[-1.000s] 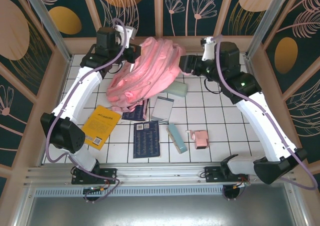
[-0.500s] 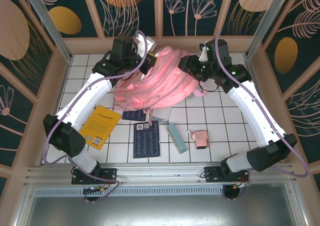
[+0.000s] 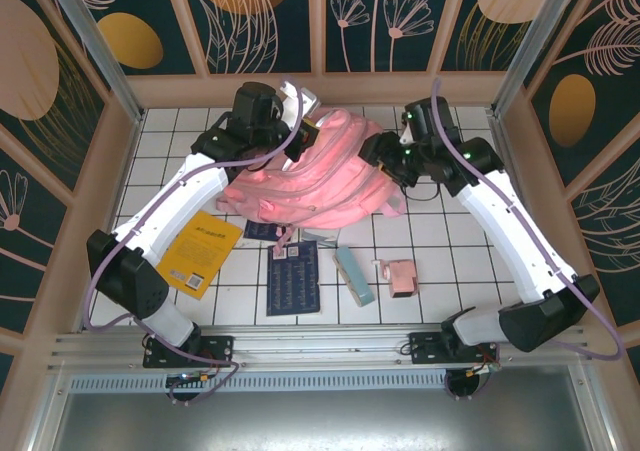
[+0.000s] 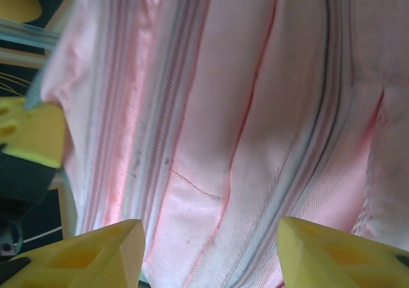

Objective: Pack the student bag
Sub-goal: Unzip the student bag at the top-center of the table.

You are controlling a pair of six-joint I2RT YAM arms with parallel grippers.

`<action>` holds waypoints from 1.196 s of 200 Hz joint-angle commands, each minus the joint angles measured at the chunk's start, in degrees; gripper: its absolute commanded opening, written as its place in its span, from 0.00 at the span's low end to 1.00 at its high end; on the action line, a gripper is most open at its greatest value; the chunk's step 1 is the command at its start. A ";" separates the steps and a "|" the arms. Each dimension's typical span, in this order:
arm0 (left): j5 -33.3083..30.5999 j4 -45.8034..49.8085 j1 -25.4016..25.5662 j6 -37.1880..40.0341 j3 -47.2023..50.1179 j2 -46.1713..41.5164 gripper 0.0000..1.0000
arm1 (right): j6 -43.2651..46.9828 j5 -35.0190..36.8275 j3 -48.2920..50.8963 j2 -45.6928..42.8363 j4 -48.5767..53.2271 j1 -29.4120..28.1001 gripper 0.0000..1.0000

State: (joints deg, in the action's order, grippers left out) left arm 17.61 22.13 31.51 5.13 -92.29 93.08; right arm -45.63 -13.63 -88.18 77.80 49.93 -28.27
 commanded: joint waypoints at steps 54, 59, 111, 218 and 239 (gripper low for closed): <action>3.74 -9.71 0.57 1.57 2.55 -3.07 0.00 | -3.97 0.36 2.83 -1.40 -3.85 -1.80 0.56; 3.83 -9.82 0.57 1.59 2.82 -3.08 0.00 | -3.82 0.80 1.31 -1.31 -3.51 -2.19 0.55; 6.79 -11.70 0.57 0.16 5.21 -2.99 0.00 | -5.86 3.04 -7.44 3.40 -0.75 -4.60 0.50; 8.43 -13.24 0.57 0.10 7.30 -4.66 0.00 | -9.23 2.08 -0.51 9.64 -12.29 -4.16 0.46; 9.59 -13.43 0.57 0.23 7.48 -4.65 0.00 | -10.46 1.91 1.85 9.83 -14.68 -4.07 0.46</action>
State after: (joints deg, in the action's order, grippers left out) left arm 23.62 16.12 31.94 5.10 -84.16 91.81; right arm -54.43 -12.01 -88.95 86.96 38.89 -32.67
